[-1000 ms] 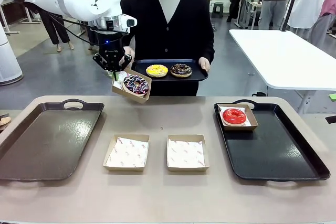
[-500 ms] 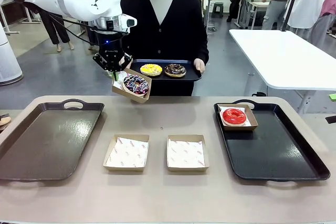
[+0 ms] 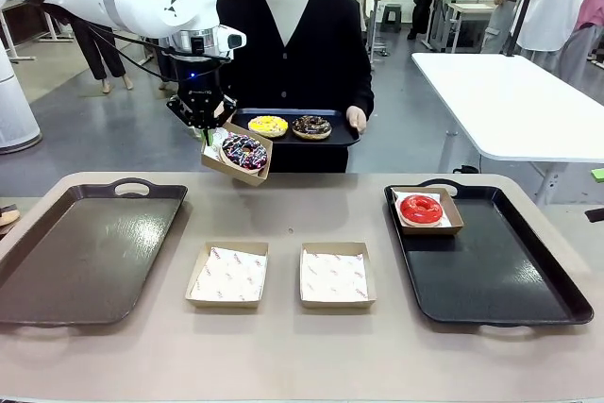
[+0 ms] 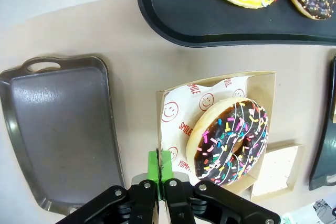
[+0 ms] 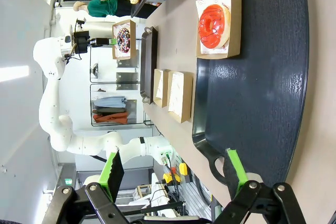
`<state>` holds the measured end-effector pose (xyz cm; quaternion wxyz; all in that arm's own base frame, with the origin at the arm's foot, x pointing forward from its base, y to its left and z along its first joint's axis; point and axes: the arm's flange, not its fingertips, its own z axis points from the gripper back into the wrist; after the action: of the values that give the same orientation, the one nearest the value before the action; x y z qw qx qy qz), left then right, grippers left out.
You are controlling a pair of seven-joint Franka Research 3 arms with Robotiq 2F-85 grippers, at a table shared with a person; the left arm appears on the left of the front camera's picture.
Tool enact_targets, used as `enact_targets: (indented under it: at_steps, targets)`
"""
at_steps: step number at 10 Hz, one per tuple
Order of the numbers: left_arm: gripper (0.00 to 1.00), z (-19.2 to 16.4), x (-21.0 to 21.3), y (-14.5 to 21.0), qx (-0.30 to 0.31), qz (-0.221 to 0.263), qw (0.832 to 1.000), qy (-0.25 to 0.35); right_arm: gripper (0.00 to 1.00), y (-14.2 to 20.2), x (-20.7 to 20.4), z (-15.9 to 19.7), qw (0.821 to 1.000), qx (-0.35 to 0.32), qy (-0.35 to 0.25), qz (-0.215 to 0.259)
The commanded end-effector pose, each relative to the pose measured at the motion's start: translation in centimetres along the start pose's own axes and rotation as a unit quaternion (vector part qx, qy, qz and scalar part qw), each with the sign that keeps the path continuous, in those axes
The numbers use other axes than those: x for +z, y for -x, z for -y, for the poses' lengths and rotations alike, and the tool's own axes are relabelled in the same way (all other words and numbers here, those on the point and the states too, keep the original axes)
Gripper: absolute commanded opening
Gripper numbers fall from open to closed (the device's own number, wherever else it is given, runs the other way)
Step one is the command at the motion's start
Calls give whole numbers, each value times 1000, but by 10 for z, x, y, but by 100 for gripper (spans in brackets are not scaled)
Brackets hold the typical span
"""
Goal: Individually package the donuts and arrange them on the tray.
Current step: Place the picked Paper togo box on the Handle tray while simultaneously picking up another Paper togo box from the table with the other hand.
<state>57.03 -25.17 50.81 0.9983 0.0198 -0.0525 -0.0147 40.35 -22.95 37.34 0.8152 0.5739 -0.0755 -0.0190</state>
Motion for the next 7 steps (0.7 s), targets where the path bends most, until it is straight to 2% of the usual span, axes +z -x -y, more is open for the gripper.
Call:
enact_targets:
  at_steps: [1,3,5,7]
  targets:
    - [1,-2,2,4,-3,4,1000,0,100,1,0,2,1000,-6,2,1]
    - [1,0,0,0,0,0,1000,0,100,0,0,0,1000,0,0,0]
    - [1,-16,10,11,-28,6,999,-31,100,10,-21,-32,994,58,93,-8]
    - [1,-52,35,23,-37,24,997,-57,100,22,-44,-92,978,83,182,-52]
